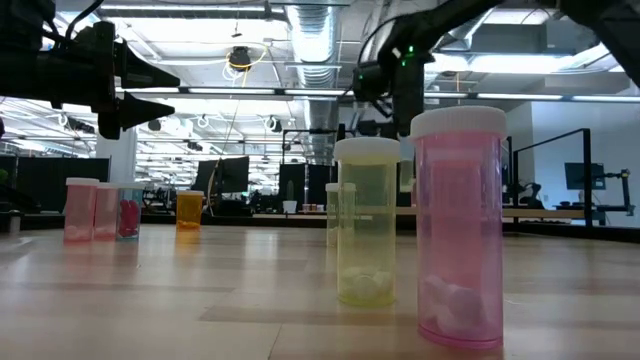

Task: Pick and place medicine bottles onto shelf by color
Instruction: Put the yellow pill bottle on the shelf

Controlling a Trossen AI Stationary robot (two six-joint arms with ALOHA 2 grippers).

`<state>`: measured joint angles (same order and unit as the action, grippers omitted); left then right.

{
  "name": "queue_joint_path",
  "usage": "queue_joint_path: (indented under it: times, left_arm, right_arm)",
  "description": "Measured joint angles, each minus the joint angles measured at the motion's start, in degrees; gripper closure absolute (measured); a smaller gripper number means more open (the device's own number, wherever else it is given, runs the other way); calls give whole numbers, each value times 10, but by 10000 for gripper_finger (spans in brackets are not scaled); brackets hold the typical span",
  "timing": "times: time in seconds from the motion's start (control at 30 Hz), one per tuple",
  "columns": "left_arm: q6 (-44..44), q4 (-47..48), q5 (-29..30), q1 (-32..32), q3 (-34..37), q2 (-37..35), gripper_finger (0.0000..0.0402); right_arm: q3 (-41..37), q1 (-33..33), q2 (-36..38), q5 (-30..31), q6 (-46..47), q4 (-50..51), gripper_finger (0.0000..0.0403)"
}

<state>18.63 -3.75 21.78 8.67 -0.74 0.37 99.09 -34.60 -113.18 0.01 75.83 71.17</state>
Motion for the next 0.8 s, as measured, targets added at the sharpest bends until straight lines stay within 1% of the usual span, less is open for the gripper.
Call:
queue_joint_path:
  times: [0.2,0.53,0.63,0.8]
  left_arm:
    - [0,0,0,0,0,0,90]
    - [0,0,0,0,0,0,90]
    - [0,0,0,0,0,0,90]
    - [0,0,0,0,0,0,90]
  right_arm:
    - [0,-28,-23,1,-3,-35,256]
    - [0,-54,-24,3,88,-97,257]
    - [0,-53,-24,18,127,-107,255]
    - [0,-56,-24,23,144,-104,257]
